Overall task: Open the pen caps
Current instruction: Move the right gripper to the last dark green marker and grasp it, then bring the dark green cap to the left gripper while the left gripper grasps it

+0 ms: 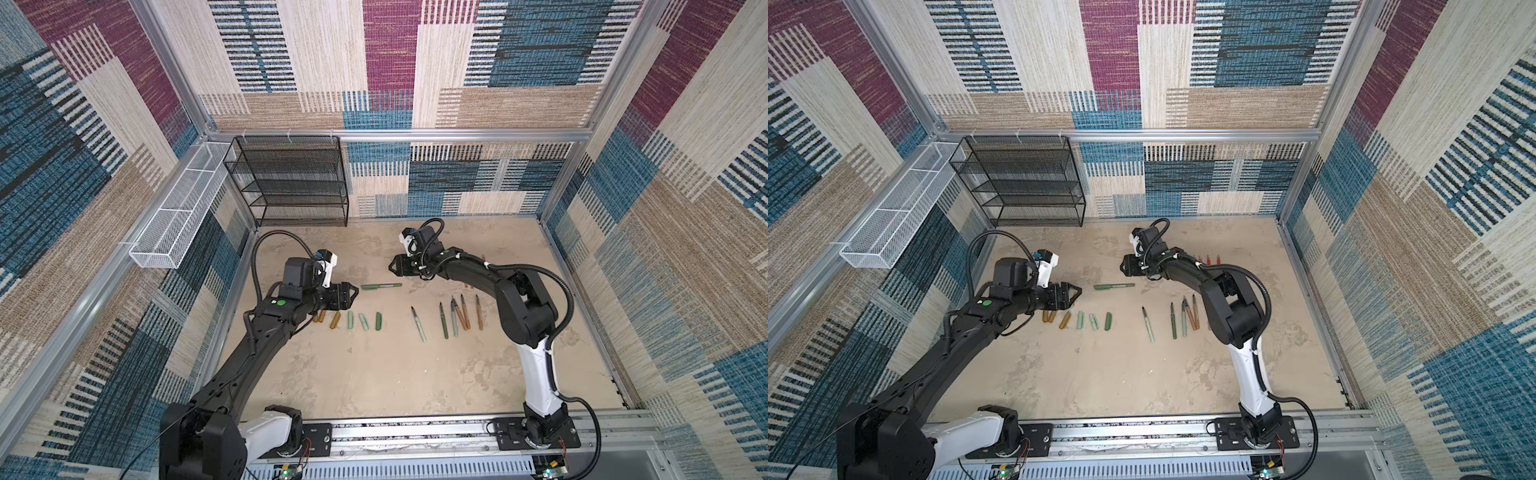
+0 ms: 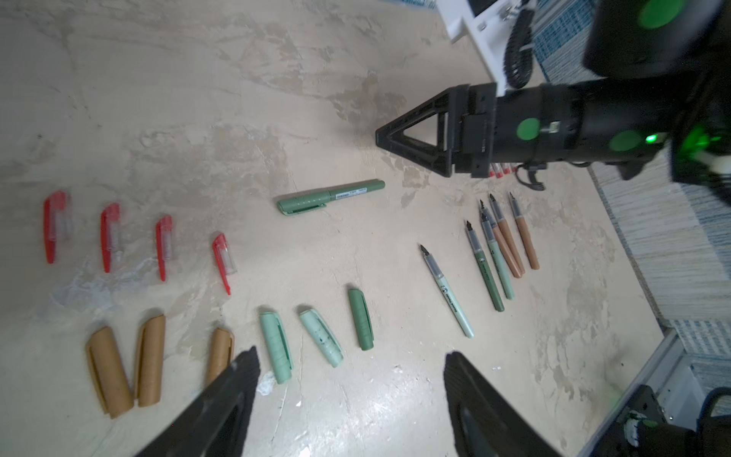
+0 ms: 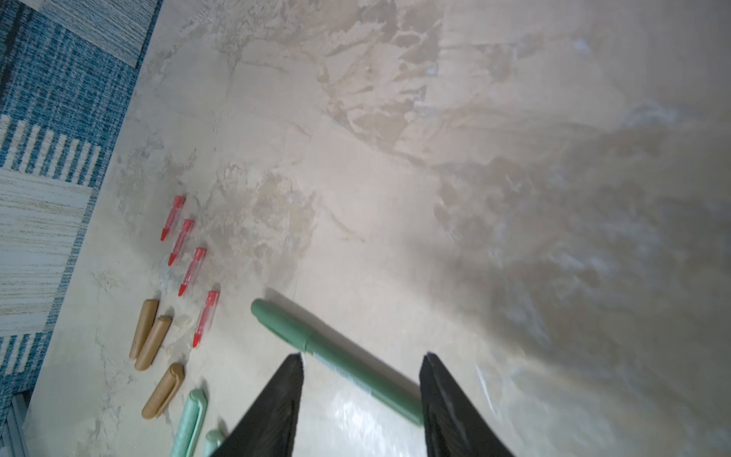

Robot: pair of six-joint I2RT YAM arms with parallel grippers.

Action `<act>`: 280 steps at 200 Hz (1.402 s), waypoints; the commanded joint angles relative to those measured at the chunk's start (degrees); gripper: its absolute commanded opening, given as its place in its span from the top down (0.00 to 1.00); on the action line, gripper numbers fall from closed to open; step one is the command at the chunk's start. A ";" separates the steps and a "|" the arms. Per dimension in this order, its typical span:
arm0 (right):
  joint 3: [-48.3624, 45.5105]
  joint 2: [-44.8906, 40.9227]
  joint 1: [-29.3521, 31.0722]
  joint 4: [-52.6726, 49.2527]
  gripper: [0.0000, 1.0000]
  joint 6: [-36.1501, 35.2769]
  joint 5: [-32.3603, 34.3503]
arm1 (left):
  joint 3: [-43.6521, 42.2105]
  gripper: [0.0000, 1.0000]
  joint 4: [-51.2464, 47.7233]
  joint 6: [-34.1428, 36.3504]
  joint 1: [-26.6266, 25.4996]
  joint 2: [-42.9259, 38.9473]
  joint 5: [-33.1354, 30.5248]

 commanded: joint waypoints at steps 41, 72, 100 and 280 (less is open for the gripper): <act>5.30 6.28 1.77 -5.91 0.49 -2.80 -4.27 | -0.72 0.18 0.03 -1.93 9.48 -3.83 2.43; 0.40 4.36 3.38 -5.37 0.50 -4.86 -2.94 | -0.68 0.14 0.84 -1.40 10.22 -3.52 2.52; -3.04 2.21 5.86 -7.00 0.51 -7.04 1.39 | -0.69 0.13 0.77 -1.73 10.57 -3.68 3.31; -2.96 -2.91 13.28 -13.15 0.95 -5.68 20.71 | -1.87 0.12 2.38 -2.79 10.81 -3.75 3.81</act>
